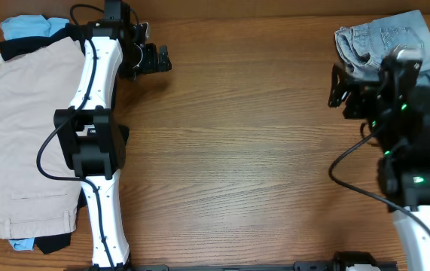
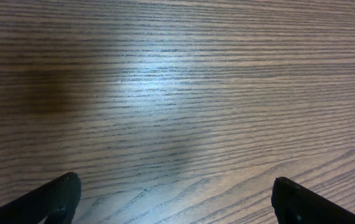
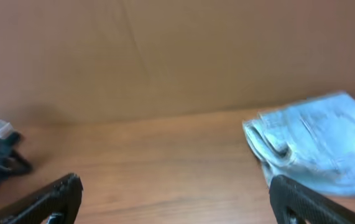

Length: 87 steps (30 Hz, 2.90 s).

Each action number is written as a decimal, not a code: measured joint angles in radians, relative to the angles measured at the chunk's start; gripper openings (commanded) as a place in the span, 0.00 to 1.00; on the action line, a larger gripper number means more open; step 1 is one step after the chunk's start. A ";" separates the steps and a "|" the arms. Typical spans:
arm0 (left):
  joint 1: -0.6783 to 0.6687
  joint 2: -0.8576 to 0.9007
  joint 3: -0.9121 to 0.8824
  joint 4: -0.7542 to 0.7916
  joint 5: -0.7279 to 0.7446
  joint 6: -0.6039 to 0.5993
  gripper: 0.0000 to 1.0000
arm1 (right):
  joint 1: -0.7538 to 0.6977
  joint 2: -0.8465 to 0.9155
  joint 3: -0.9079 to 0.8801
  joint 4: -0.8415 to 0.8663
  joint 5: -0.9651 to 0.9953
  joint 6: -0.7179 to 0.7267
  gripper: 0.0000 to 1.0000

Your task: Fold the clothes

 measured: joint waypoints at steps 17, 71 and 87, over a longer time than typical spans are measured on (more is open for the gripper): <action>0.000 0.000 0.000 0.000 0.000 0.000 1.00 | 0.019 -0.565 -0.748 0.445 0.024 -0.013 1.00; 0.000 0.000 0.000 -0.016 -0.010 0.000 1.00 | 0.022 -1.009 -0.966 0.212 0.077 -0.014 1.00; 0.000 -0.003 0.000 -0.145 -0.008 0.003 1.00 | 0.022 -1.009 -0.966 0.213 0.077 -0.014 1.00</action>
